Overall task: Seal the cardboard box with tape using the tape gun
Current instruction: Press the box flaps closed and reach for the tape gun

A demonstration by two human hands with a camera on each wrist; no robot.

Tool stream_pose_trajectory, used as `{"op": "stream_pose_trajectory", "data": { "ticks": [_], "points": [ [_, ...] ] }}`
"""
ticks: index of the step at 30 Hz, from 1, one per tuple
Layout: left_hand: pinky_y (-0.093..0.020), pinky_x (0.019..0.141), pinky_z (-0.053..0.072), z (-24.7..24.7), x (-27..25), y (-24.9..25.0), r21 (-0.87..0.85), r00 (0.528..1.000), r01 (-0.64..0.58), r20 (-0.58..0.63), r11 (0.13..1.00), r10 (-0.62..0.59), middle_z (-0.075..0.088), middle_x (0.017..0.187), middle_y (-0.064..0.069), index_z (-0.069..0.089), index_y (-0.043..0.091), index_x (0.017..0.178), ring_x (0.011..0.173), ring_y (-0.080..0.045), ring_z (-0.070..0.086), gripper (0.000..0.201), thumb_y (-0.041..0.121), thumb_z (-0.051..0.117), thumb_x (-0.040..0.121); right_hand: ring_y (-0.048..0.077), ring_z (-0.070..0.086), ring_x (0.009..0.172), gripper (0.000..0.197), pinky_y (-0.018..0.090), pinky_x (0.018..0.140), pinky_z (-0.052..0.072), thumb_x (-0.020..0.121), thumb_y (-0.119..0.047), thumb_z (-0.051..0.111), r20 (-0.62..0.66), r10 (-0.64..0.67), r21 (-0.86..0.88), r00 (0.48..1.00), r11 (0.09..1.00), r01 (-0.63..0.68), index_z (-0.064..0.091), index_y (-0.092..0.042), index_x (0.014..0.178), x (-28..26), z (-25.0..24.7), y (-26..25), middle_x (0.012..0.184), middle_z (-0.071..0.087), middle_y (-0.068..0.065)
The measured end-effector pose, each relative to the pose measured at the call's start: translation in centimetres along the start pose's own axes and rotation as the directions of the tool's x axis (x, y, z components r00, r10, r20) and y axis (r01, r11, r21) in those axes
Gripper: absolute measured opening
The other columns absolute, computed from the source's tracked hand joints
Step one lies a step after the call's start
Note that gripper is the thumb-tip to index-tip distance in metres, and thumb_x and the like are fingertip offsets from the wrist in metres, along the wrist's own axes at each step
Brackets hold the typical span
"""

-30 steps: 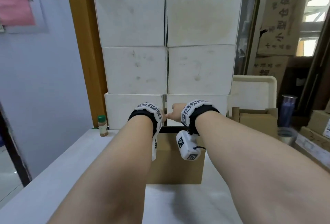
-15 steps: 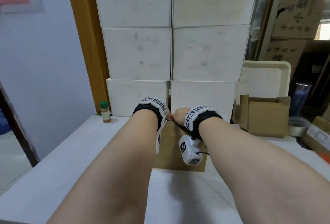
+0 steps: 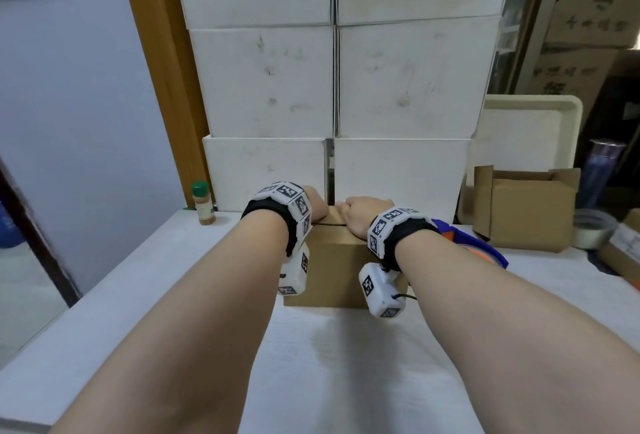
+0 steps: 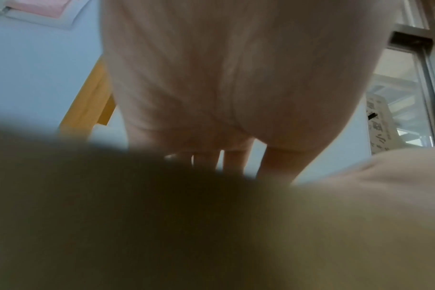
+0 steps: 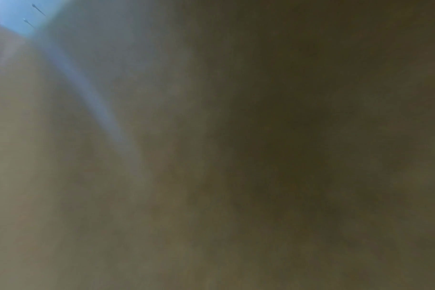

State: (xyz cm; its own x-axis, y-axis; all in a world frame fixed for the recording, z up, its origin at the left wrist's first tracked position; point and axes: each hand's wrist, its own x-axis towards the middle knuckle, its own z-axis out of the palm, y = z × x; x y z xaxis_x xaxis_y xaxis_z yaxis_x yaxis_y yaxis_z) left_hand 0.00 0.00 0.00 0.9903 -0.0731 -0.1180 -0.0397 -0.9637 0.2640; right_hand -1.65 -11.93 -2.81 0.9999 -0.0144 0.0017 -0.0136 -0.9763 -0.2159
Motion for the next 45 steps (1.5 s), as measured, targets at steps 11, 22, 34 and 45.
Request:
{"op": "stream_pose_trajectory", "data": {
  "ticks": [11, 22, 34, 45],
  "points": [
    [-0.044, 0.106, 0.027, 3.0, 0.7, 0.2, 0.053, 0.993, 0.046, -0.114, 0.998, -0.04, 0.055, 0.129, -0.012, 0.055, 0.011, 0.12, 0.127, -0.029, 0.04, 0.042, 0.031, 0.027, 0.096, 0.027, 0.057, 0.107, 0.051, 0.043, 0.097, 0.03, 0.098, -0.044, 0.018, -0.017, -0.012, 0.017, 1.0, 1.0, 0.012, 0.059, -0.016, 0.11, 1.3, 0.3, 0.3, 0.115, 0.064, 0.007],
    [-0.047, 0.109, 0.02, 3.7, 1.7, 1.0, 0.086, 0.99, -0.018, -0.139, 0.996, 0.03, 0.055, 0.131, -0.011, 0.057, 0.015, 0.122, 0.125, -0.029, 0.041, 0.054, 0.044, 0.02, 0.094, 0.029, 0.057, 0.107, 0.032, 0.038, 0.092, 0.037, 0.097, -0.02, 0.031, -0.098, 0.02, 0.062, 0.995, 0.998, -0.013, 0.058, -0.01, 0.112, 1.3, 0.1, 0.4, 0.117, 0.063, 0.01],
    [-0.048, 0.111, 0.021, 3.8, 2.0, 1.4, 0.099, 0.994, 0.004, -0.113, 0.995, 0.008, 0.055, 0.131, -0.007, 0.055, 0.023, 0.125, 0.127, -0.03, 0.039, 0.072, 0.07, 0.026, 0.078, 0.031, 0.052, 0.094, 0.028, 0.033, 0.081, 0.04, 0.096, -0.012, 0.031, -0.077, 0.251, 0.223, 0.965, 0.948, -0.229, 0.053, -0.005, 0.08, 0.1, -1.8, 7.1, 0.102, 0.054, 0.017],
    [-0.044, 0.1, 0.027, 3.8, 1.8, 1.4, 0.104, 0.993, -0.003, -0.115, 0.995, 0.015, 0.059, 0.122, -0.006, 0.059, 0.023, 0.117, 0.12, -0.028, 0.043, 0.067, 0.067, 0.026, 0.079, 0.014, 0.055, 0.064, 0.017, 0.015, 0.063, 0.051, 0.076, -0.027, 0.056, 0.182, 0.448, -0.033, 0.875, 0.892, -0.45, 0.043, -0.017, 0.073, 1.4, 1.6, 15.1, 0.072, 0.051, 0.001]
  ]
}}
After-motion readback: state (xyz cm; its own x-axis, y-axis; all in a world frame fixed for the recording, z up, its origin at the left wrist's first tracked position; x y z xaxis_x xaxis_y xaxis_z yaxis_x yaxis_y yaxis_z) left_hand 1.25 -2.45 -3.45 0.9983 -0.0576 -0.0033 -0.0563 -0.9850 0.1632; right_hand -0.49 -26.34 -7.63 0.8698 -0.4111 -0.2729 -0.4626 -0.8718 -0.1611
